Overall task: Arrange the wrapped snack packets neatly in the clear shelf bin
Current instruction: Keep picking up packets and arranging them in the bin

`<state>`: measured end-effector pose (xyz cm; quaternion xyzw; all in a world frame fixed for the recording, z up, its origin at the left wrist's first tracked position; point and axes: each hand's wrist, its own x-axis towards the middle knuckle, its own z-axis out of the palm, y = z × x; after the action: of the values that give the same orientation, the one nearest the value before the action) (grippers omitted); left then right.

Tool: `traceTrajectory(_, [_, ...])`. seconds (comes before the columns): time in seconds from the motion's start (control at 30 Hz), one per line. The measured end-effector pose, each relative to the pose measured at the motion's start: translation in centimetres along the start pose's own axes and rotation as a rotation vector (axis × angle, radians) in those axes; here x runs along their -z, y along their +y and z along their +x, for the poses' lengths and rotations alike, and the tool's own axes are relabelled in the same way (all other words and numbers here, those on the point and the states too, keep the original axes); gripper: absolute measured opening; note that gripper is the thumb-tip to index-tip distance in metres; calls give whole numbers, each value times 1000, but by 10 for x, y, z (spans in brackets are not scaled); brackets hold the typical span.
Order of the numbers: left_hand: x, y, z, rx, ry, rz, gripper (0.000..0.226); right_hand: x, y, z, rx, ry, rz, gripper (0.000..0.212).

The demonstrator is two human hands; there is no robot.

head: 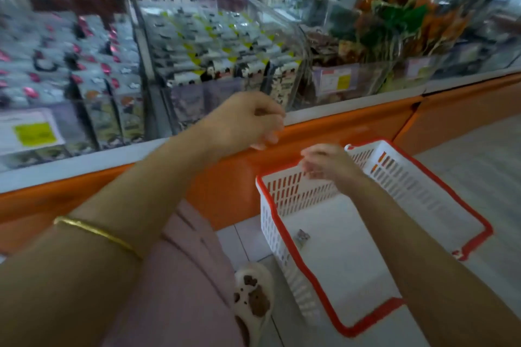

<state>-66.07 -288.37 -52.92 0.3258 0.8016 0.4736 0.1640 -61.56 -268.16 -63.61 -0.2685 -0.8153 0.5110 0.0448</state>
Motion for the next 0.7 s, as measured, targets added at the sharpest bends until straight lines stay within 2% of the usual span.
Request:
traceTrajectory(0.1, [36, 12, -21, -47, 95, -114, 14, 1, -98, -40, 325, -93, 193, 12])
traceTrajectory(0.2, [81, 6, -50, -45, 259, -155, 16, -21, -169, -72, 558, -167, 211, 14])
traceTrajectory(0.33, [132, -21, -81, 10, 504, -96, 19, -72, -221, -80, 663, -228, 160, 13])
traceTrajectory(0.47, [157, -45, -88, 22, 672, 268, 20, -113, -245, -70, 682, -160, 1, 11])
traceTrajectory(0.57, [166, -53, -75, 26, 666, 527, 26, -128, -254, -57, 751, -67, -219, 14])
traceTrajectory(0.7, [172, -63, -49, 68, 478, 782, 19, -135, -259, -42, 815, -57, -453, 13])
